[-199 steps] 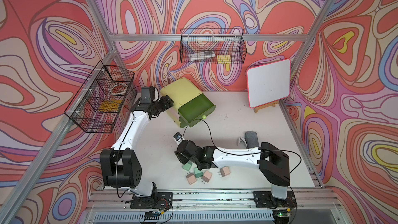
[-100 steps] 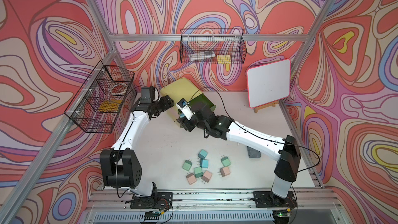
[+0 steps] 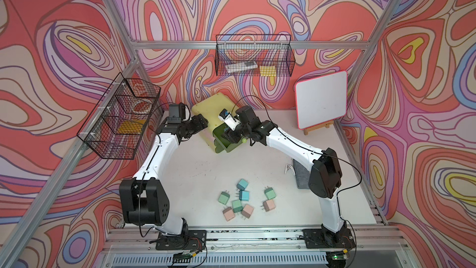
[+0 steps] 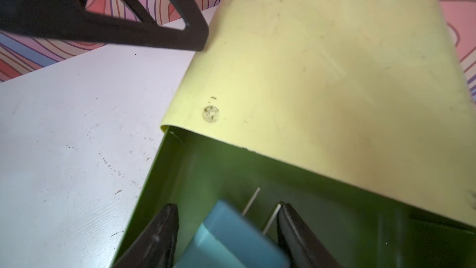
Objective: Place the plugs into the drawer by color
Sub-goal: Place the plug in the drawer.
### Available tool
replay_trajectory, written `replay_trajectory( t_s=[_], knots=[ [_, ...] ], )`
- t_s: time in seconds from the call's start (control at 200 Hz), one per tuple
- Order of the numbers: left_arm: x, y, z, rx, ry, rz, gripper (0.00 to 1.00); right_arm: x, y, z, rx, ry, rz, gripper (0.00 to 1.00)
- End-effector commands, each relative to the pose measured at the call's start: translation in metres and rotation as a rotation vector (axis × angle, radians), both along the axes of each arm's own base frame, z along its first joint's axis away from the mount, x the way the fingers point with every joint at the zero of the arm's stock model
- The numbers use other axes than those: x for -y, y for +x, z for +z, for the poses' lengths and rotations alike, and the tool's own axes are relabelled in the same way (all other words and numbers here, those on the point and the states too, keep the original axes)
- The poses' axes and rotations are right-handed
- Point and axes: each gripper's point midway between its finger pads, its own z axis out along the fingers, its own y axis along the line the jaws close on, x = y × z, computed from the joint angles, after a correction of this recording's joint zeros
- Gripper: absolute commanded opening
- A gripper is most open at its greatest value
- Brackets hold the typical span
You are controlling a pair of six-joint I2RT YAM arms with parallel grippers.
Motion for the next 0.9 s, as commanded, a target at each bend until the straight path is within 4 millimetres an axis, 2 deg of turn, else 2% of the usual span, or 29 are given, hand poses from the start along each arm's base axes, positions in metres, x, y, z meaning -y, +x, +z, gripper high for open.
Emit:
replay_trajectory(
  t_s=[0.0, 0.12, 0.33, 0.481, 0.651, 0.896],
  knots=[
    [-0.002, -0.004, 0.01, 0.021, 0.013, -0.009, 0.8, -0.005, -0.001, 0.007, 0.003, 0.02, 0.048, 0.14],
    [-0.002, -0.003, 0.01, 0.022, 0.012, -0.009, 0.8, -0.005, 0.001, -0.002, -0.018, 0.01, 0.051, 0.21],
    [-0.001, -0.002, 0.01, 0.019, 0.004, -0.01, 0.8, -0.006, 0.007, -0.005, -0.029, 0.008, 0.061, 0.41],
    [-0.002, -0.002, 0.012, 0.023, 0.004, -0.008, 0.8, -0.003, 0.013, -0.01, -0.044, 0.006, 0.059, 0.48],
    [-0.003, -0.002, 0.012, 0.021, 0.011, -0.006, 0.81, -0.004, 0.014, -0.003, -0.048, 0.027, 0.065, 0.63],
    [-0.003, -0.001, 0.01, 0.016, 0.017, -0.005, 0.82, -0.002, 0.011, 0.016, -0.038, 0.041, 0.07, 0.8]
  ],
)
